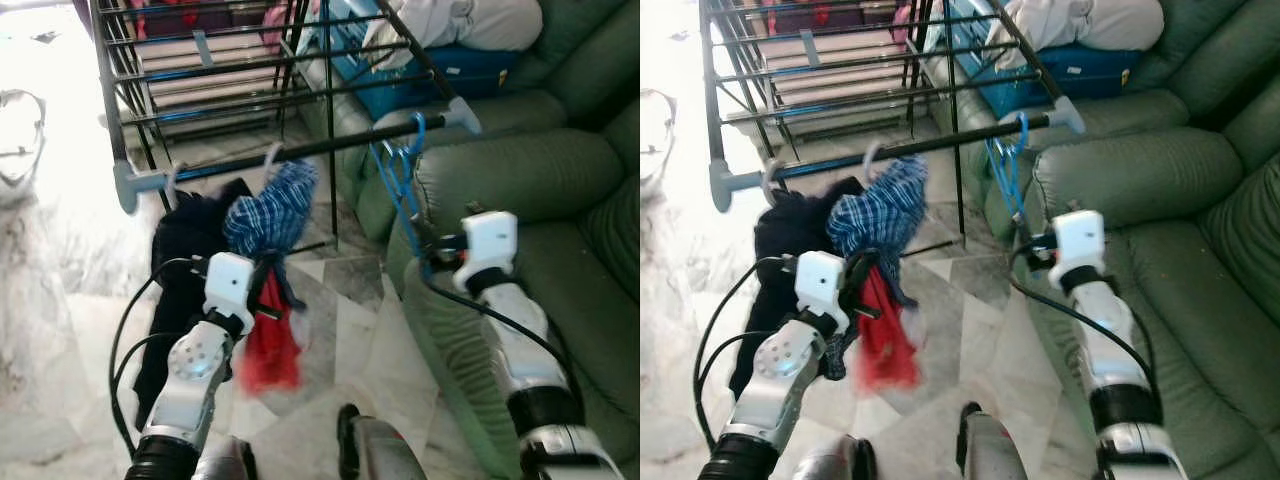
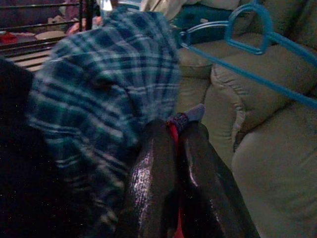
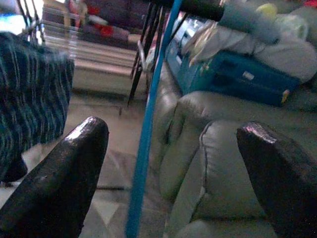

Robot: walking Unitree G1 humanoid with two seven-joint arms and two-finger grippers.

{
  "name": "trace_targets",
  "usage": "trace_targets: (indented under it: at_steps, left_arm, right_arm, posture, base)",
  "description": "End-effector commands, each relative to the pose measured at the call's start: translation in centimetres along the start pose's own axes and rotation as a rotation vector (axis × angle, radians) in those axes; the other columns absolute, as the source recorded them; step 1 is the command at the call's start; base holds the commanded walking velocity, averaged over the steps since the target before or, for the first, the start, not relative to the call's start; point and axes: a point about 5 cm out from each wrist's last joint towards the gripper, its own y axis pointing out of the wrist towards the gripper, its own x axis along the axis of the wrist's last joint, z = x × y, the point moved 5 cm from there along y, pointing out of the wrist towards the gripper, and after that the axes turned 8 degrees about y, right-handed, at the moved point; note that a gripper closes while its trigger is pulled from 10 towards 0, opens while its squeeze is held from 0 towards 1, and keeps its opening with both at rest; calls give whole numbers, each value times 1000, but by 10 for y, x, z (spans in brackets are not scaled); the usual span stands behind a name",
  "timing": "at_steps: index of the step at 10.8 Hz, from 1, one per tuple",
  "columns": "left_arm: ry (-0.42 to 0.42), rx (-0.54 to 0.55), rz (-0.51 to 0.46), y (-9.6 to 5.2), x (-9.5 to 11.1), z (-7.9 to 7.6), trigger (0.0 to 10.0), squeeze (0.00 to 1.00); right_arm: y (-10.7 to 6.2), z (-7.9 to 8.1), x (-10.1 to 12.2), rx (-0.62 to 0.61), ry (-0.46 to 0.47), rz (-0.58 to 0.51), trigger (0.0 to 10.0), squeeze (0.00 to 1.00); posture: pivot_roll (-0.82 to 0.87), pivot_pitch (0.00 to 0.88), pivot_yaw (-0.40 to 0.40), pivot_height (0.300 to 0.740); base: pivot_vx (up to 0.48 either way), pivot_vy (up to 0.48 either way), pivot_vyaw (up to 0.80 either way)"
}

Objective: Hang hanger

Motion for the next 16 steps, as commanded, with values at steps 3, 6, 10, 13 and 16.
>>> trace_targets:
  at_steps: [3, 6, 10, 13, 16]
  left_arm:
    - [9, -21, -7, 3, 2, -7, 10000, 0]
    - [9, -34, -10, 5, 4, -12, 10000, 0]
    - [8, -45, -9, 5, 4, -15, 10000, 0]
    - [8, -4, -4, 6, 5, -9, 10000, 0]
    - [62, 43, 40, -17, -6, 10, 10000, 0]
  right_arm:
    - [25, 7, -3, -12, -42, 70, 10000, 0]
    - [39, 6, -19, -71, -38, 210, 10000, 0]
    - [40, -37, 12, -263, -16, 55, 10000, 0]
    - [42, -16, 26, -210, 14, -55, 10000, 0]
    - [8, -3, 12, -161, 68, -116, 10000, 0]
  posture:
    - [-63, 163, -70, 740]
    - [-44, 158, -79, 740]
    - [-56, 160, -68, 740]
    - [-45, 168, -74, 740]
    - [-12, 155, -64, 740]
  base:
    - [0, 0, 0]
    - [0, 0, 0]
    - [0, 0, 0]
    - [0, 0, 0]
    - [0, 0, 0]
